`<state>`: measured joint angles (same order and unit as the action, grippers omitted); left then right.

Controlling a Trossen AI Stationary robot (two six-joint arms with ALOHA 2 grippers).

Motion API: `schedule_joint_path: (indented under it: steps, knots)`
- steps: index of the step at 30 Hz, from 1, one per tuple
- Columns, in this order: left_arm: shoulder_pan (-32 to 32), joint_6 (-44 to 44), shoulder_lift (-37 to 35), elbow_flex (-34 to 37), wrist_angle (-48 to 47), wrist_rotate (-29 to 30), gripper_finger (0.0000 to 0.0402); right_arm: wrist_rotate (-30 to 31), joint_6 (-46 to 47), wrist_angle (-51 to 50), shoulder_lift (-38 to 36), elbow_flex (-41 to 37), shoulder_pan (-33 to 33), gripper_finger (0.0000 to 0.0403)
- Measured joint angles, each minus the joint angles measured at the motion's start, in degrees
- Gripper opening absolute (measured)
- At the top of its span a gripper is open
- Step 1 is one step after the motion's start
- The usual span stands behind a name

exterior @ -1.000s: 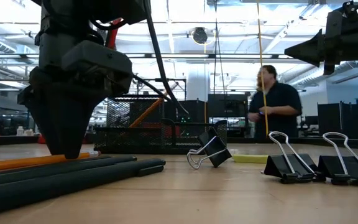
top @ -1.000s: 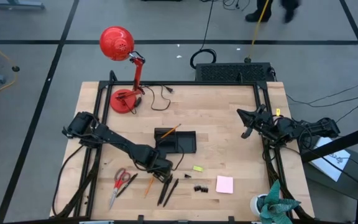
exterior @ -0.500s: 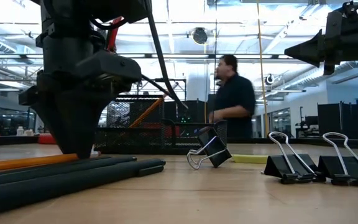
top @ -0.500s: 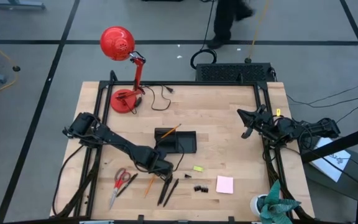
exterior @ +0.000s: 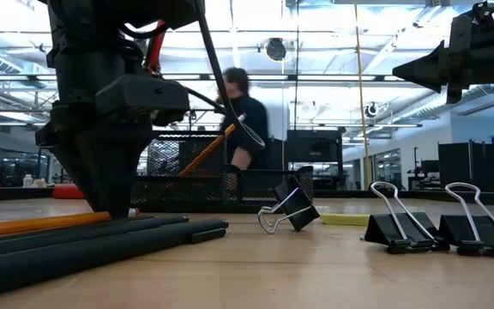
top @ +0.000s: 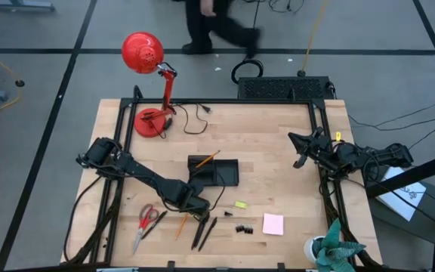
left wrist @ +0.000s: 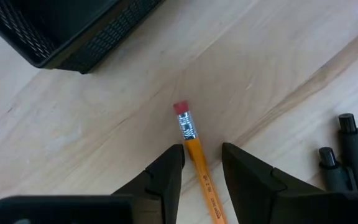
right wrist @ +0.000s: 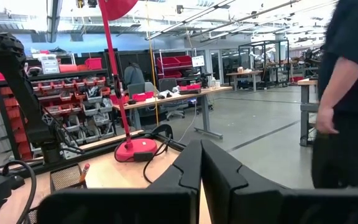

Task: Pick and place office supplies into organizer
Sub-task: Put the pencil into the top left section of the desk organizer

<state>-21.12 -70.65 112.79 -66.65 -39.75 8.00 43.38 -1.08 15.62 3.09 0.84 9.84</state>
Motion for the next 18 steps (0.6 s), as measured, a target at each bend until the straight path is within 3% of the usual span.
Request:
schedule_joint_path:
  steps: [4,13,18]
  knots:
    - [-0.4,0.0,0.0,0.0,0.0,0.5,0.0116,0.0,0.0,0.0,0.0,0.0,0.0,0.0004]
    - [-0.4,2.6,0.0,0.0,1.2,0.7,0.0033,-0.1,0.0,0.0,0.0,0.0,0.0,0.0004]
    - [-0.4,4.5,0.0,0.1,2.1,0.7,0.0013,-0.1,0.0,0.0,0.0,0.0,0.0,0.0004]
